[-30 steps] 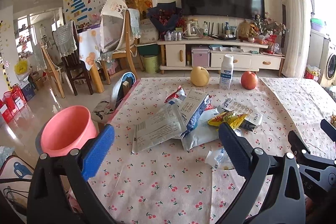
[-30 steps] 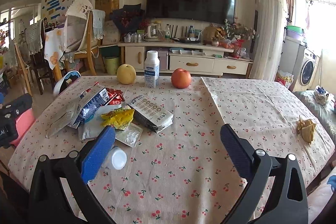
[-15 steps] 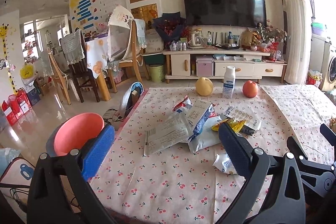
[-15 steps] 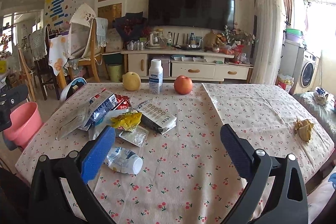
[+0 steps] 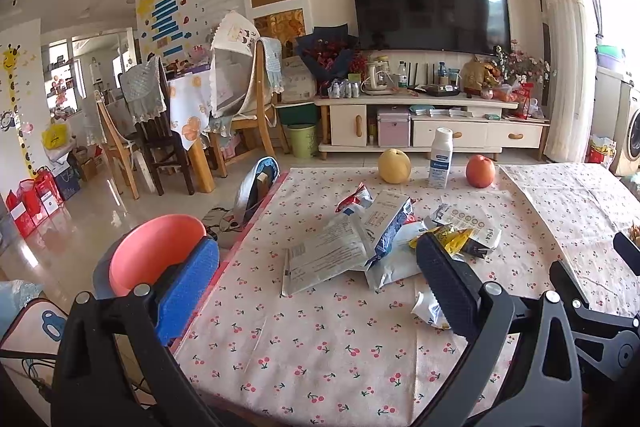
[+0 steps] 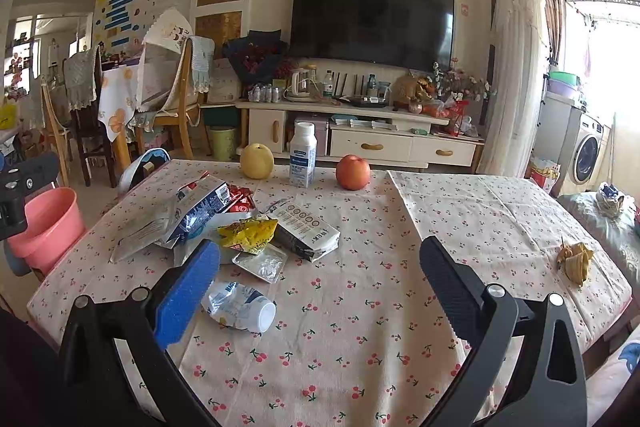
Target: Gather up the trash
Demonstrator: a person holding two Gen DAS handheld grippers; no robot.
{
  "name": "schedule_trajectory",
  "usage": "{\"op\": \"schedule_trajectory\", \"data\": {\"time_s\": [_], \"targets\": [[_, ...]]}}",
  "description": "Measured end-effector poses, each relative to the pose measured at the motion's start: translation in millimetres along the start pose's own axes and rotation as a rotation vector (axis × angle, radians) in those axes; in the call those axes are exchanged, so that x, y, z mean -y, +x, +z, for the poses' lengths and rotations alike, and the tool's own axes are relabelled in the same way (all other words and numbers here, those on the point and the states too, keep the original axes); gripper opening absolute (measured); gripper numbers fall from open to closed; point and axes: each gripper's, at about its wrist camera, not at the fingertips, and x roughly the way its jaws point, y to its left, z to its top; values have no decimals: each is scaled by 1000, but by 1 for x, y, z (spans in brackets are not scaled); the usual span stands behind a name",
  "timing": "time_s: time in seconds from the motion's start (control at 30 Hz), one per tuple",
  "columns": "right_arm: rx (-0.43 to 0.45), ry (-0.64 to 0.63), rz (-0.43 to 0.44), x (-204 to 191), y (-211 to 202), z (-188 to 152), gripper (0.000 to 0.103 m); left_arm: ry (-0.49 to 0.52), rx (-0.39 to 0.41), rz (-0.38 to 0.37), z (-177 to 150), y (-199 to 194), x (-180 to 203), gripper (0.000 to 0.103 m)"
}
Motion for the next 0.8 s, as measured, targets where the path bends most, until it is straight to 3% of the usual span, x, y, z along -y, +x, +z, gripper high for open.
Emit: {"op": "schedule_trajectory", "data": {"time_s": [0.8], "targets": [[-11,-3,4,3,2,-4,99,0,-7,3,0,1,3,100]]}}
